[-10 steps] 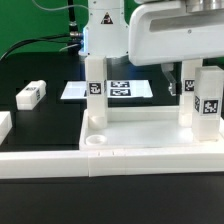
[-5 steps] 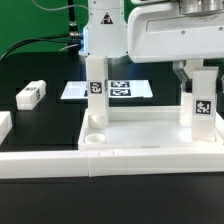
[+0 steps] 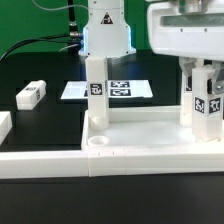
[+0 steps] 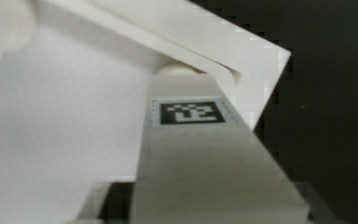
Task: Assemble desk
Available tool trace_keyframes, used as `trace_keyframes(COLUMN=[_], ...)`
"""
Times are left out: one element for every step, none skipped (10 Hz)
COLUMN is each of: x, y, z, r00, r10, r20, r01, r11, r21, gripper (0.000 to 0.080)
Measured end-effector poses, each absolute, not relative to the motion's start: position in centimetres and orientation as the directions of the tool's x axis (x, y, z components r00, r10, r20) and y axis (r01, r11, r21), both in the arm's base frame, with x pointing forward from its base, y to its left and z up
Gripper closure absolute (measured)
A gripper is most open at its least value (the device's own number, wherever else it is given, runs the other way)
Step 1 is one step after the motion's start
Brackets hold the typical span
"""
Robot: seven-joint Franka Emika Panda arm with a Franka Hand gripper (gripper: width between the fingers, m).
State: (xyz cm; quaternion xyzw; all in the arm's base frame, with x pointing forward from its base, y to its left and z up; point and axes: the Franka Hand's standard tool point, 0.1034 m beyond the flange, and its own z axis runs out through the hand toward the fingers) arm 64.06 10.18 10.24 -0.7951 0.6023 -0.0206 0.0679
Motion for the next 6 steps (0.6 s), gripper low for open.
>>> trace_keyframes(x=[64.01, 63.91, 63.86, 63.84, 63.81, 63.74], y=[10.19, 10.29, 10.38, 10.38, 10.34, 10.16], z=[10.15, 10.14, 10.12, 10.09, 10.06, 10.00], r00=[0.050, -0.005, -0.030, -0.019, 0.082, 0.285], r10=[-0.994, -0.995, -0.994, -0.995, -0.993, -0.956], r20=[-0.092, -0.100, -0.103, -0.101, -0.088, -0.067], r01=[-0.992, -0.994, -0.994, -0.994, -0.991, -0.953], r11=[-0.039, 0.016, 0.040, 0.029, -0.072, -0.276], r21=[-0.118, -0.109, -0.103, -0.104, -0.112, -0.122], gripper=[0.0509, 0.0509, 0.0509, 0.0509, 0.0425, 0.0246])
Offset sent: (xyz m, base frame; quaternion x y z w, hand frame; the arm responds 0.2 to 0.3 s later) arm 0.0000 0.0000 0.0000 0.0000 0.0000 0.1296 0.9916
